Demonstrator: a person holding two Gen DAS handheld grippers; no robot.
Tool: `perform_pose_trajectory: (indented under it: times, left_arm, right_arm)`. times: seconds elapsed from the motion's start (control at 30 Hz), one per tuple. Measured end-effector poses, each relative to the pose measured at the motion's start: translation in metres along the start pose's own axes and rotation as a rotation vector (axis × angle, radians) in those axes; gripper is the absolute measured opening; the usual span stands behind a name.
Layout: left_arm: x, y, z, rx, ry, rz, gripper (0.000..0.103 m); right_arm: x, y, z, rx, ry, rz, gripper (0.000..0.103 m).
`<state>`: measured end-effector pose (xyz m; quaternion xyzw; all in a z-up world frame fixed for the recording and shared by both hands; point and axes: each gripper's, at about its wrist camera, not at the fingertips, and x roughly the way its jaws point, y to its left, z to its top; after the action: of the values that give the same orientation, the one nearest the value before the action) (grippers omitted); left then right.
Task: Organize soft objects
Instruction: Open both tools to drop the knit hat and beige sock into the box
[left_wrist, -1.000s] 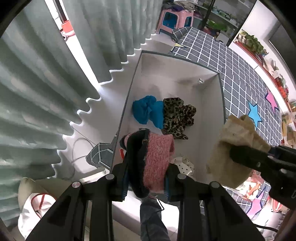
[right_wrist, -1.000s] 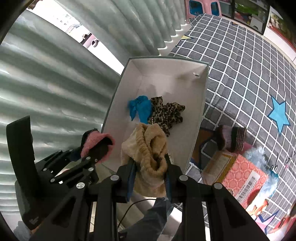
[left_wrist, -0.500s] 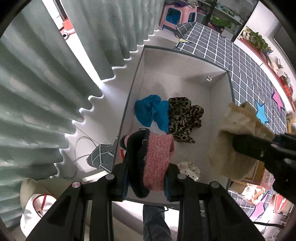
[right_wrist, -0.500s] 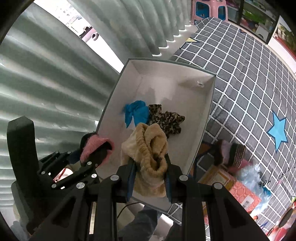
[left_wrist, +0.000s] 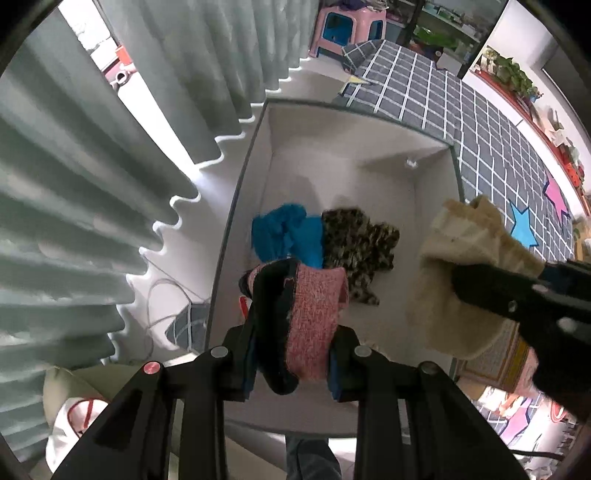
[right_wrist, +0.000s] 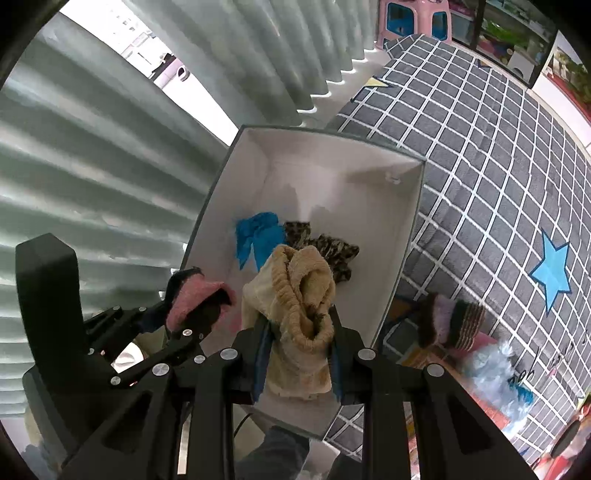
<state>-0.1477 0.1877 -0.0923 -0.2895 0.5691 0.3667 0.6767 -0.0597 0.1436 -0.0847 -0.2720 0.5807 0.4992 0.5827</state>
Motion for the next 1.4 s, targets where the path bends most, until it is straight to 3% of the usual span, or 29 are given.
perform_pose_trajectory:
  times: [0.2,0.47,1.1,1.3,1.37,1.4]
  left_arm:
    - [0.002,-0.008,0.026,0.019,-0.026,0.015,0.032]
    - [0.017,-0.014,0.049,0.027,-0.005,0.036,0.032]
    - [0.033,-0.02,0.052,0.021,0.03,0.042,0.036]
    - [0.027,-0.02,0.05,0.022,0.008,0.023,0.074]
    - [0.024,-0.022,0.049,0.032,0.0,0.029,0.08]
    - [0.024,-0.023,0.049,0.035,0.002,0.029,0.08]
  right_arm:
    - [0.002,-0.01,0.019,0.024,-0.014,-0.003,0.029]
    - [0.007,-0.032,0.041,0.083,-0.028,-0.012,0.029]
    - [0.021,-0.032,0.053,0.075,-0.01,-0.007,0.029]
    - [0.019,-0.029,0.052,0.065,-0.003,0.0,0.029]
    - [0.018,-0.028,0.051,0.062,-0.005,0.001,0.037]
    - [0.017,-0.027,0.05,0.061,-0.008,0.001,0.051]
